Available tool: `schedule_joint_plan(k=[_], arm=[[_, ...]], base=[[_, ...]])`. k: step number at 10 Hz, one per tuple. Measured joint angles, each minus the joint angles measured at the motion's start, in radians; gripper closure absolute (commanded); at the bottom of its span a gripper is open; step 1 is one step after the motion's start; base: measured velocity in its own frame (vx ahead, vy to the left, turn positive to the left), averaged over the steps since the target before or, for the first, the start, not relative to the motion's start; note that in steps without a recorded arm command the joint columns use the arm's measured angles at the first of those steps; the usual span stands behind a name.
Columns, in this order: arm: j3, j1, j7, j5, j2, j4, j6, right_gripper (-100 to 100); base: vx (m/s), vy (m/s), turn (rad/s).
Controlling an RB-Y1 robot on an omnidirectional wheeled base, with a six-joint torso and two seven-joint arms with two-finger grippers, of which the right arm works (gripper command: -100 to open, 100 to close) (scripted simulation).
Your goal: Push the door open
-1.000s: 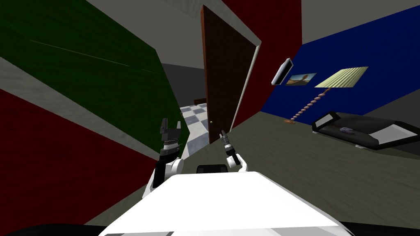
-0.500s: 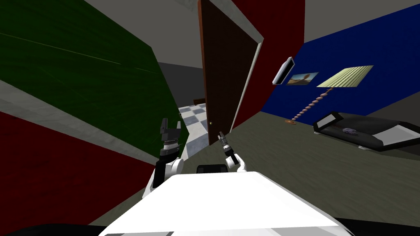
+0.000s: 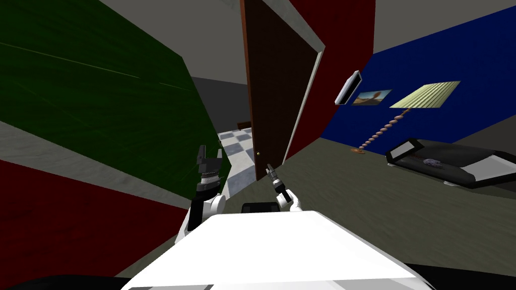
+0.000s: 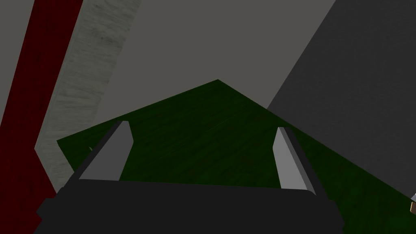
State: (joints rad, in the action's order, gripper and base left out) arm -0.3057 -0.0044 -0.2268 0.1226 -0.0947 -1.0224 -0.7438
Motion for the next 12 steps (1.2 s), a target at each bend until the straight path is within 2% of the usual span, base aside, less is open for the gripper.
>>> schedule_joint_plan(k=[9,12], arm=[[-0.047,-0.088,-0.011,0.016,0.002,0.201,-0.046,-100],[-0.066,-0.124,-0.014,0.022,0.004,0.285,-0.066,-100]], base=[[0.092,-0.016,-0.004],[0.137,-0.015,-0.005]])
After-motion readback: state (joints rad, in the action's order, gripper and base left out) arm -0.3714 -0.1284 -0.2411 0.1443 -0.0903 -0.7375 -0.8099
